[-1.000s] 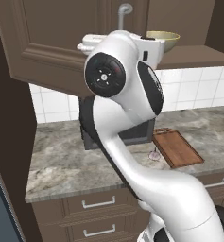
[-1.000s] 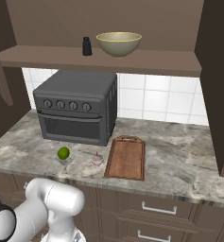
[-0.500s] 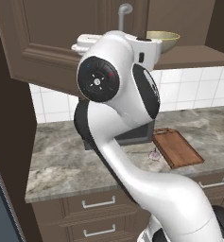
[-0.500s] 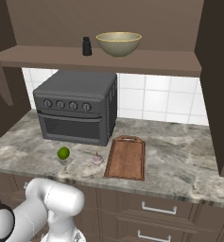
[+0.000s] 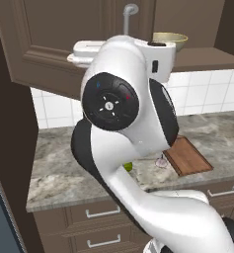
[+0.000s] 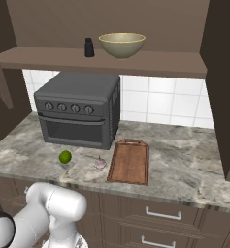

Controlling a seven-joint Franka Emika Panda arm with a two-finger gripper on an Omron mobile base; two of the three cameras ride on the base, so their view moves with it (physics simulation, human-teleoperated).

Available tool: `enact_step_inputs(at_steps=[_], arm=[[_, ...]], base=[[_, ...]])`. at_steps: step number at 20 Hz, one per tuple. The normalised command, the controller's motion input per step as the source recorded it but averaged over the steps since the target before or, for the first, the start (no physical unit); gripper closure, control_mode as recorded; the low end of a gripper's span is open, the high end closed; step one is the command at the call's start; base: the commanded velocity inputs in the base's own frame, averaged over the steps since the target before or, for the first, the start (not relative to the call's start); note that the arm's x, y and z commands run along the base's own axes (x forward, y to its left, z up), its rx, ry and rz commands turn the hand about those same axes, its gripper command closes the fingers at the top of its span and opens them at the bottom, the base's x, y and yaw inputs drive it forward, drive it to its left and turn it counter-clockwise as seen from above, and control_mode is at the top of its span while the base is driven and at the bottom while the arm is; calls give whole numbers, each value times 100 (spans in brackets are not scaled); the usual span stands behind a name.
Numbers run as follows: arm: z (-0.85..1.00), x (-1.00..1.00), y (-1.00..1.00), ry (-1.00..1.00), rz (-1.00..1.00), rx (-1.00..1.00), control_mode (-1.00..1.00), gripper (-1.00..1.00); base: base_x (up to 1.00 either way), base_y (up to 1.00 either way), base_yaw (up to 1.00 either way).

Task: Open the cabinet. Place the bowl and condiment on the counter. Then place the lime and garlic on the cutting board.

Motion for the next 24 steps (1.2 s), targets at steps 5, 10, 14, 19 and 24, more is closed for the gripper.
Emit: enact_step_inputs(at_steps=[5, 10, 14, 19, 24], arm=[[-15, -63, -30, 6, 14, -11, -100, -100], [-25, -66, -34, 12, 10, -17, -100, -100], [-35, -67, -25, 12, 10, -18, -100, -100], [-38, -74, -30, 10, 10, -16, -100, -100], [-33, -77, -47, 4, 8, -8, -100, -100]], base=[[0, 0, 0], [0, 0, 0], [0, 0, 0], [0, 0, 0], [0, 0, 0]])
